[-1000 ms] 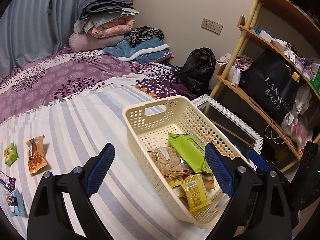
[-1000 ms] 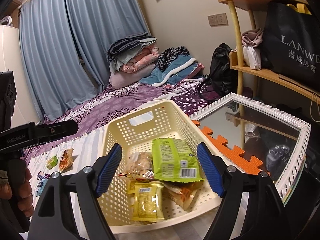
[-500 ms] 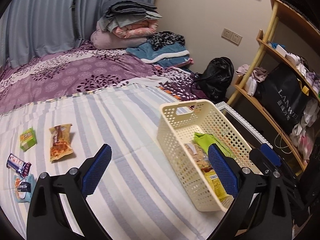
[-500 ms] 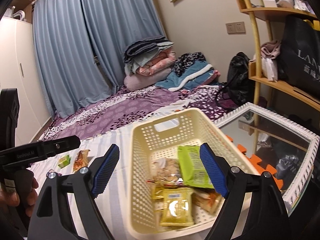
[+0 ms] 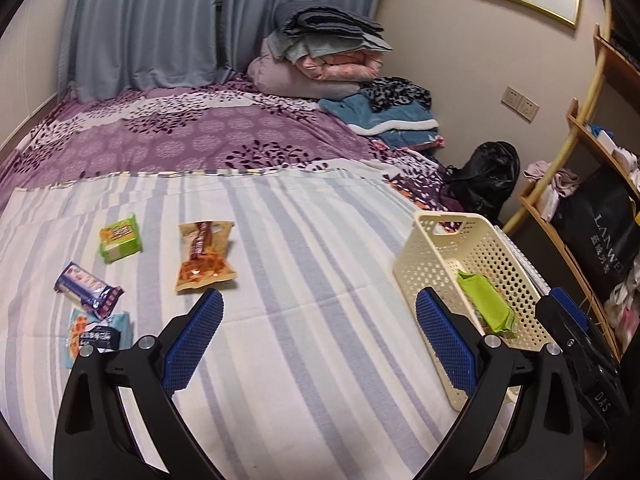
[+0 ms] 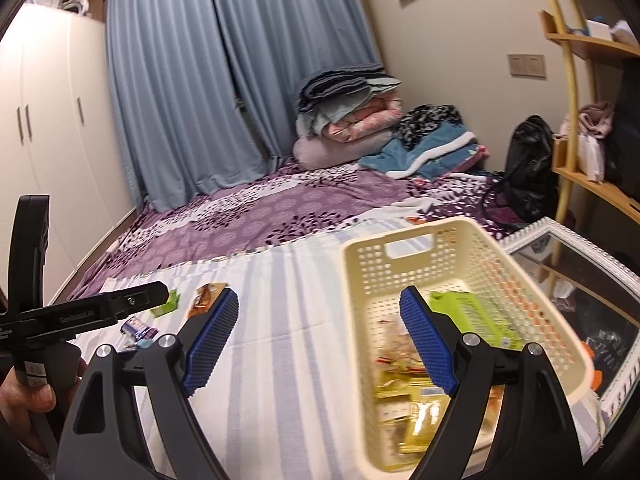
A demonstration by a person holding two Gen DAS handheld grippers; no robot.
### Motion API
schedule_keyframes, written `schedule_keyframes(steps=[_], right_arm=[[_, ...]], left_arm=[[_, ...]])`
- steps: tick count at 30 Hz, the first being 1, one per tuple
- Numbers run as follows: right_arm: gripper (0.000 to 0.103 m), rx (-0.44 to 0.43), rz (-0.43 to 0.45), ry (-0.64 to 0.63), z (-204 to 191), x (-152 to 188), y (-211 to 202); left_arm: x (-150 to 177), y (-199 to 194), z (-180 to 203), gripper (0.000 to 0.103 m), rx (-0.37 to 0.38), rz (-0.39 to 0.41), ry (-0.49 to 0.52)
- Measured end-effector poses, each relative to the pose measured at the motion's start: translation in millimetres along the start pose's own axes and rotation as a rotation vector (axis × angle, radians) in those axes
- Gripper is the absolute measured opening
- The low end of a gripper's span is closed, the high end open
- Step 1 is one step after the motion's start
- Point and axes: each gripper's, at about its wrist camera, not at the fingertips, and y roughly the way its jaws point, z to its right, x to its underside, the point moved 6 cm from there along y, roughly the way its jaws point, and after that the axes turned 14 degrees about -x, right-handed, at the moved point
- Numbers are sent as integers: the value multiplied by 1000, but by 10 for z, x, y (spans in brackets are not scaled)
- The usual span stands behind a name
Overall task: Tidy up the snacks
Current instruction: 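Move both open tools back over the remaining snacks on the bed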
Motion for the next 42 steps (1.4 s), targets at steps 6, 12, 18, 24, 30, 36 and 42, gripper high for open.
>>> schedule_keyframes(steps=[6, 12, 18, 24, 30, 36, 42], right_arm=[[82, -52, -45, -21, -252, 55, 186], [82, -96, -83, -40, -472, 111, 333], [82, -122, -110, -52, -611, 147, 436], [82, -138, -130, -55, -688, 182, 496], [83, -146, -146, -63, -752, 203, 547], [83, -150, -165, -72, -784, 230, 601], [88, -149, -183, -58, -789, 288, 671]], left_arm=[[84, -9, -366, 99, -63, 2, -45], [117, -36, -698, 99, -110, 3, -94], [134, -66, -925, 99, -142, 6, -132], [172, -61, -1066, 99, -170, 1, -153], [212, -56, -1201, 99, -206, 6, -162], [299, 1, -1387, 99, -233, -7, -203], [399, 116, -1567, 99, -262, -33, -215]])
